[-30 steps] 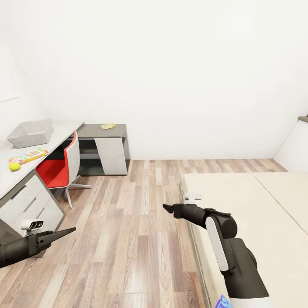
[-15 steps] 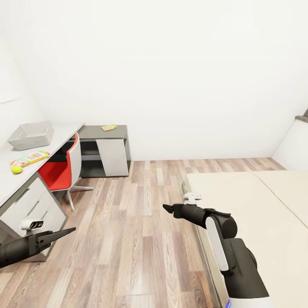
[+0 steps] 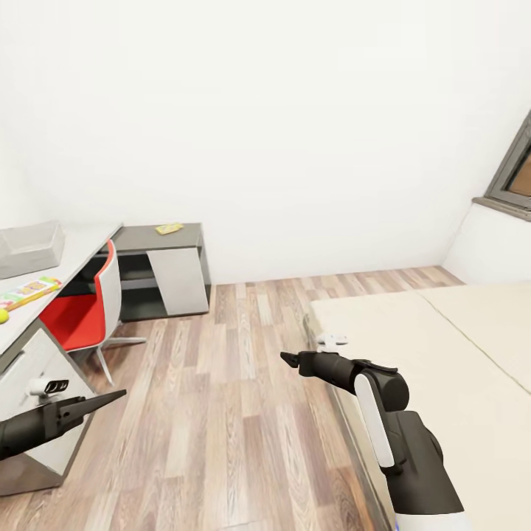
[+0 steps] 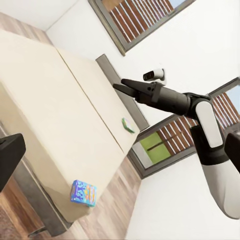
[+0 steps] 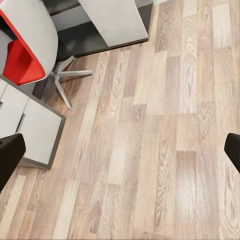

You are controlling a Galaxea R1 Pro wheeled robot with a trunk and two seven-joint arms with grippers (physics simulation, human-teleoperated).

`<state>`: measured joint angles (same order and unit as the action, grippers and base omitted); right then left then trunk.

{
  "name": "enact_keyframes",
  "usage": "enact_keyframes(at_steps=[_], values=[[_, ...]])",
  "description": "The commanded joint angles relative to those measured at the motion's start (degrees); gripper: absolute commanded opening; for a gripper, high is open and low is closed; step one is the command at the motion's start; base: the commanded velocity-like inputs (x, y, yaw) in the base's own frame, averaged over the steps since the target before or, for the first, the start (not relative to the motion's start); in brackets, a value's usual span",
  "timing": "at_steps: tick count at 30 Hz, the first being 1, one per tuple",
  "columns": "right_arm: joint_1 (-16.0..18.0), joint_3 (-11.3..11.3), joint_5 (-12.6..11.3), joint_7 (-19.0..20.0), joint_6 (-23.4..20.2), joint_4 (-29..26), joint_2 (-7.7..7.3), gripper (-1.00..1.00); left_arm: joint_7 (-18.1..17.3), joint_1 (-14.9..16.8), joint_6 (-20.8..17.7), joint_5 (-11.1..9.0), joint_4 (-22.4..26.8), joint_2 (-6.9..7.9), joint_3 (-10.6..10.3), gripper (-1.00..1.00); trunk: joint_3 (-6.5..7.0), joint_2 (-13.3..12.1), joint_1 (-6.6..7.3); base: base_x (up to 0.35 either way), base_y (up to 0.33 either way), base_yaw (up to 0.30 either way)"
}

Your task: Put all the toys in the child's room - the three board games (two on the bed and one on the table), the two jigsaw puzzles on the table, and the tennis ball on the table - inside the toy box on the table in the child's room.

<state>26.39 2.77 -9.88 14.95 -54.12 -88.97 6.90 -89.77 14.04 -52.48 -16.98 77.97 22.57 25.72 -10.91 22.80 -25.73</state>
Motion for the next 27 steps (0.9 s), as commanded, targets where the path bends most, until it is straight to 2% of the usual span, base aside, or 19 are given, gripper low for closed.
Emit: enact_keyframes(at_steps=[1, 27], values=[[0.07, -0.04, -0.05, 0.08, -0.29, -0.04, 0.04, 1.0, -0.23, 0.02, -0.61, 0.02, -0.01, 0.02, 0.05, 1.0, -0.05, 0.11, -0.05, 0.114, 0.247, -0.212], [0.07, -0.04, 0.03, 0.08, -0.28, 0.0, 0.04, 1.0, -0.23, 0.02, -0.61, 0.02, -0.01, 0.01, 0.2, 1.0, 1.73, 0.11, -0.05, 0.02, 0.278, -0.212]])
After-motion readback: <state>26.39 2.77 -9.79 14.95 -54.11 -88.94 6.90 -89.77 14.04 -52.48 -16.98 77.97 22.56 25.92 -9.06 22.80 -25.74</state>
